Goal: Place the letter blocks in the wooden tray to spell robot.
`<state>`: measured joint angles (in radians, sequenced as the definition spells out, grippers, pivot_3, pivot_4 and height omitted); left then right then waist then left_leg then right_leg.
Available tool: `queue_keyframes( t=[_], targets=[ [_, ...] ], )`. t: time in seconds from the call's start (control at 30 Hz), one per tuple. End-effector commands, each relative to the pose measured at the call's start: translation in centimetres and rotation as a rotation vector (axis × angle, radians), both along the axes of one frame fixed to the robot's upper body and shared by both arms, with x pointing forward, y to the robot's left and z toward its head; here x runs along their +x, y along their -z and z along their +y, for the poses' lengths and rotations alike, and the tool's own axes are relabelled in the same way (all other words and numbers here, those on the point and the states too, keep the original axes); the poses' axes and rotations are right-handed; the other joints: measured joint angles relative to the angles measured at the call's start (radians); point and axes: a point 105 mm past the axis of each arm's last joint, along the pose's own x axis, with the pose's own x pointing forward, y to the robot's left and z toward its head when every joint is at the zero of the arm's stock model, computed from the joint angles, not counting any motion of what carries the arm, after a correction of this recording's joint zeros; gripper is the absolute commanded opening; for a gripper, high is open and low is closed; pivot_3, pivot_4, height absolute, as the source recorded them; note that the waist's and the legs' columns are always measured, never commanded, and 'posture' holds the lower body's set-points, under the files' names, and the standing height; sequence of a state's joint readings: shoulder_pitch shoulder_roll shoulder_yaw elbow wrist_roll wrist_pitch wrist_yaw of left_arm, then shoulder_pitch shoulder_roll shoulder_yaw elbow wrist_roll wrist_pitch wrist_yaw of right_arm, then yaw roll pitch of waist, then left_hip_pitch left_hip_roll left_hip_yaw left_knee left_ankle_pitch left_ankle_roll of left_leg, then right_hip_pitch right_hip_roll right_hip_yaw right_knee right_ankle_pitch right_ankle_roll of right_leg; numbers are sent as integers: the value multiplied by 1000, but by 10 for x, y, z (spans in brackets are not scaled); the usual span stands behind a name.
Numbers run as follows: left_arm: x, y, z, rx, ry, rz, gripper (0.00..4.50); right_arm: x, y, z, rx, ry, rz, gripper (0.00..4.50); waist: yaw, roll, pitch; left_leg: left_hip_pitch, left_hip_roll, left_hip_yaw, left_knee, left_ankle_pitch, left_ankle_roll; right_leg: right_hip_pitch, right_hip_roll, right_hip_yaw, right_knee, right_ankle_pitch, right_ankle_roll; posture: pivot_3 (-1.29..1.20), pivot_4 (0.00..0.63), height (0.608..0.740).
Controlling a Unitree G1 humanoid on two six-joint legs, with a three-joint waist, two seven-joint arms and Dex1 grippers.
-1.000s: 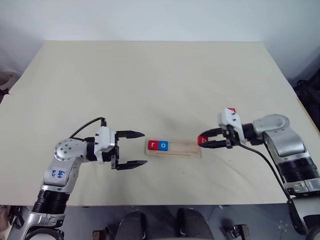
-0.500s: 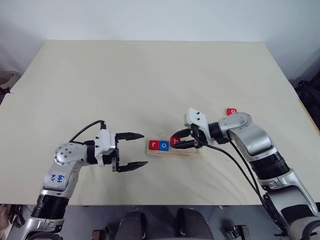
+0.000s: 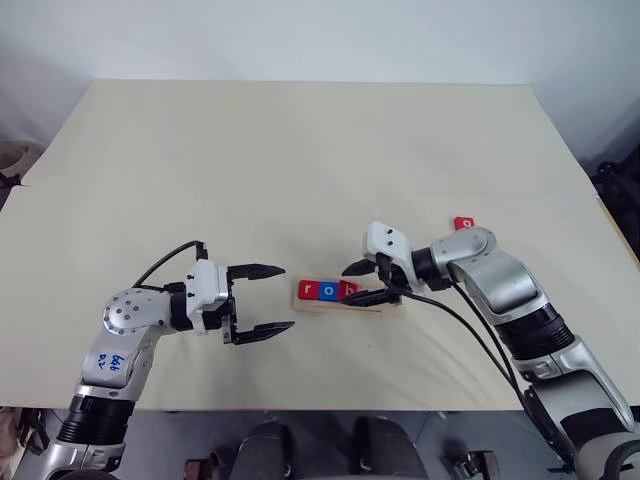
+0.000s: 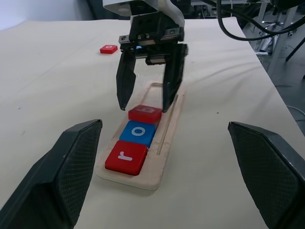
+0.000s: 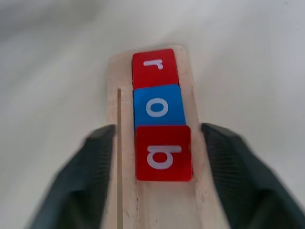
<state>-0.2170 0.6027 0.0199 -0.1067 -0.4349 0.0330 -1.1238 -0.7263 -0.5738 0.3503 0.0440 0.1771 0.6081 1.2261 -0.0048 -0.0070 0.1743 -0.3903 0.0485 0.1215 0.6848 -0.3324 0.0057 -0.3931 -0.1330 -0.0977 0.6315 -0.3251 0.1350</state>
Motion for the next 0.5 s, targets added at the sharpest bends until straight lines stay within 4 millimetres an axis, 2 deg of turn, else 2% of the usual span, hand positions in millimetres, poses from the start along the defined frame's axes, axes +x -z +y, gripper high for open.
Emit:
queue_keyframes(
  t=[0.03,0.07,0.33,0.43,0.5],
  targets=[
    [-2,-8,0,-6,3,-33,4500,-1,-8,-2,2,-22,-29,4269,0,0,0,0,0,0,0,0,0,0,0,0,0,0,0,0,150,740],
    [-2,-8,0,-7,3,-34,4500,0,-11,-2,8,-19,-36,4472,0,0,0,0,0,0,0,0,0,0,0,0,0,0,0,0,150,740],
    [0,-7,-3,-15,12,-32,4500,-6,-22,-19,43,-9,-56,4472,3,0,0,0,0,0,0,0,0,0,0,-1,-1,0,0,0,150,740],
    [0,-6,-5,-18,19,-28,4500,-7,-24,-16,59,0,-53,3913,1,0,0,0,0,0,0,0,0,0,0,-1,-1,0,0,0,150,740],
    [1,-6,-6,-21,23,-27,4500,-7,-24,-11,67,4,-51,3222,-2,0,0,0,0,0,0,0,0,0,0,-1,0,0,0,0,150,740]
  ],
)
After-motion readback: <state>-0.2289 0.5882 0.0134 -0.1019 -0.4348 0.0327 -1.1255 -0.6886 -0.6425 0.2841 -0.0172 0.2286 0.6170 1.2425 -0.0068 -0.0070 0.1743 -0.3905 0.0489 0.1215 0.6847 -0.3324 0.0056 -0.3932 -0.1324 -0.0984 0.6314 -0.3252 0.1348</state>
